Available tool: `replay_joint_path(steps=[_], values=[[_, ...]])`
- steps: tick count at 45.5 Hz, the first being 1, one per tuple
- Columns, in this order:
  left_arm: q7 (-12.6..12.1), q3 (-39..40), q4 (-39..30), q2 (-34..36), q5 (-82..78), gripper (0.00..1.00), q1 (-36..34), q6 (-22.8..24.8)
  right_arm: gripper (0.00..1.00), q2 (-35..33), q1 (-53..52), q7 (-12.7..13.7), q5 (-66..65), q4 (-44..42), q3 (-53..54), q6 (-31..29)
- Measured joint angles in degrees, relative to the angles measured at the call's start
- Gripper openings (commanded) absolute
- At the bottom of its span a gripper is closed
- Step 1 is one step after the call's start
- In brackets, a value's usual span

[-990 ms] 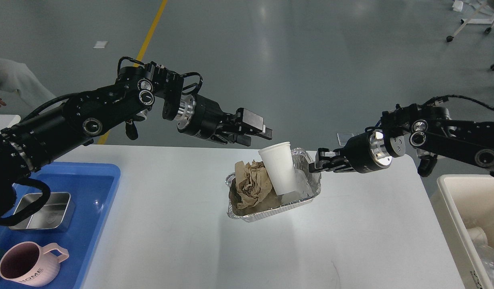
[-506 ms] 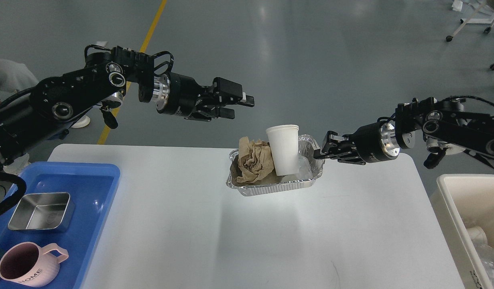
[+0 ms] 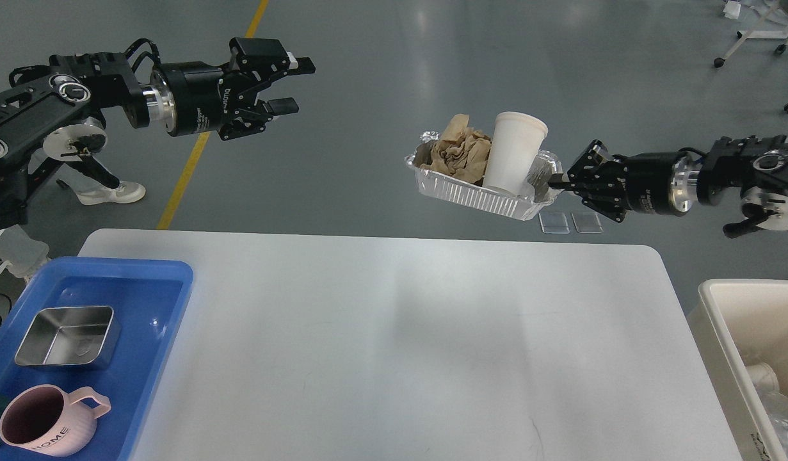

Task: Tidy desktop
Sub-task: 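Carry the foil tray with the right gripper toward the white bin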

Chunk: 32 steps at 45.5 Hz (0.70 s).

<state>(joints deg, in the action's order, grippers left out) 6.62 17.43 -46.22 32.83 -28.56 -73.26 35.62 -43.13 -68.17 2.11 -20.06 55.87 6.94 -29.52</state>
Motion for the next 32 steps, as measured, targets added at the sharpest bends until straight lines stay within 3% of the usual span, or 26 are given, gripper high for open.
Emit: replay_joint_path(steps=[19, 32], values=[[0.6, 7.3, 1.2, 5.1, 7.2, 0.74, 6.5, -4.2, 0.0, -9.1, 7.5, -1.2, 9.8, -6.1, 3.4, 0.2], [0.7, 13.3, 1.4, 6.2, 7.8, 0.75, 11.8, -4.2, 0.0, -16.5, 14.9, -5.5, 14.7, -7.3, 3.7, 0.0]])
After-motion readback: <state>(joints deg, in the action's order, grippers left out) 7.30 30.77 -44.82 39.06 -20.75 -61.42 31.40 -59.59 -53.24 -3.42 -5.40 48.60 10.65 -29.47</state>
